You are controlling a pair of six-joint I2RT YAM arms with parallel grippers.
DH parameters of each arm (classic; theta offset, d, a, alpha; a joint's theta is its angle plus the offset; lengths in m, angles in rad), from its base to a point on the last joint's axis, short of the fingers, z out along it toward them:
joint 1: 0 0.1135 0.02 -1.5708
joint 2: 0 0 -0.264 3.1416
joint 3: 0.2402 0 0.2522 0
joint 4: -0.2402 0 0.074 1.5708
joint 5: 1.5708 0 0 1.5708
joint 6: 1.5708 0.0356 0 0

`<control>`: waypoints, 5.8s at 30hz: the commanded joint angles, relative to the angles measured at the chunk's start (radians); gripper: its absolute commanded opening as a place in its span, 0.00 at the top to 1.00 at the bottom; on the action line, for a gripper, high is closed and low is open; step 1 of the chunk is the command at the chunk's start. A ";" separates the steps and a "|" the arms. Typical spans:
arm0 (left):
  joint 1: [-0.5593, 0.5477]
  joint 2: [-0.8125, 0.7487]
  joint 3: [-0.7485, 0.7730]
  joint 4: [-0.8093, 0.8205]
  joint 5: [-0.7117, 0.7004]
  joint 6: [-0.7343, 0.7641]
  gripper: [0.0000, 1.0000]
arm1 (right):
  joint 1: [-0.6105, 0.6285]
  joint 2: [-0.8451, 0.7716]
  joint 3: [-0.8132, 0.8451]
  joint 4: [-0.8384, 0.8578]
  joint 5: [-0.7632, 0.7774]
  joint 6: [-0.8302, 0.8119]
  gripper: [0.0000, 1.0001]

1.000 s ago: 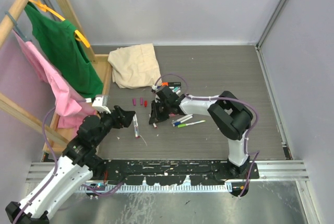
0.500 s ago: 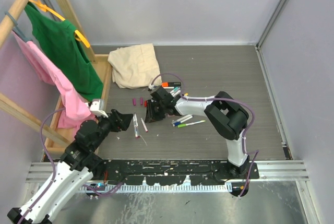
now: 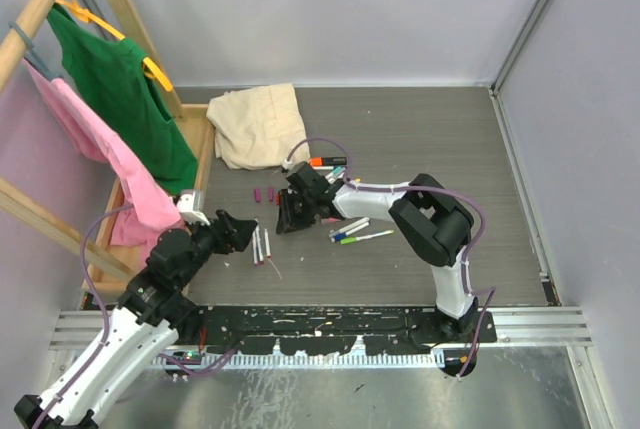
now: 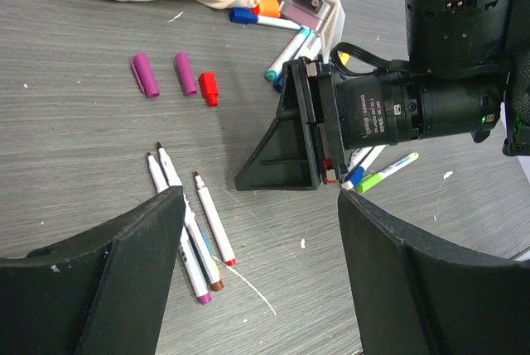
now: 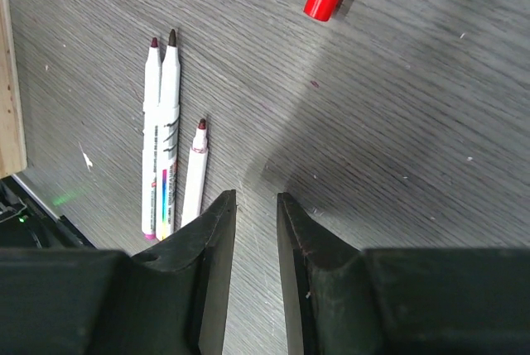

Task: Open the pen caps
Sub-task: Place the pen at the center of the board, then pick up the pen from the center of the board.

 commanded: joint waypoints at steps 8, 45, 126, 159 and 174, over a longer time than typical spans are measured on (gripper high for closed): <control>0.000 0.127 0.014 -0.002 -0.010 -0.022 0.24 | -0.074 -0.207 0.048 -0.040 -0.084 -0.272 0.68; -0.001 0.300 -0.064 0.307 0.109 -0.095 0.01 | -0.520 -0.175 0.191 -0.480 -0.175 -1.150 0.35; -0.059 0.610 -0.036 1.069 0.355 -0.380 0.03 | -0.566 -0.440 -0.220 0.638 -1.021 0.050 0.99; -0.254 1.295 0.246 1.685 0.381 -0.605 0.44 | -0.561 -0.399 -0.315 1.090 -1.037 0.414 0.99; -0.277 1.286 0.257 1.685 0.370 -0.562 0.44 | -0.560 -0.409 -0.347 1.202 -1.009 0.504 0.99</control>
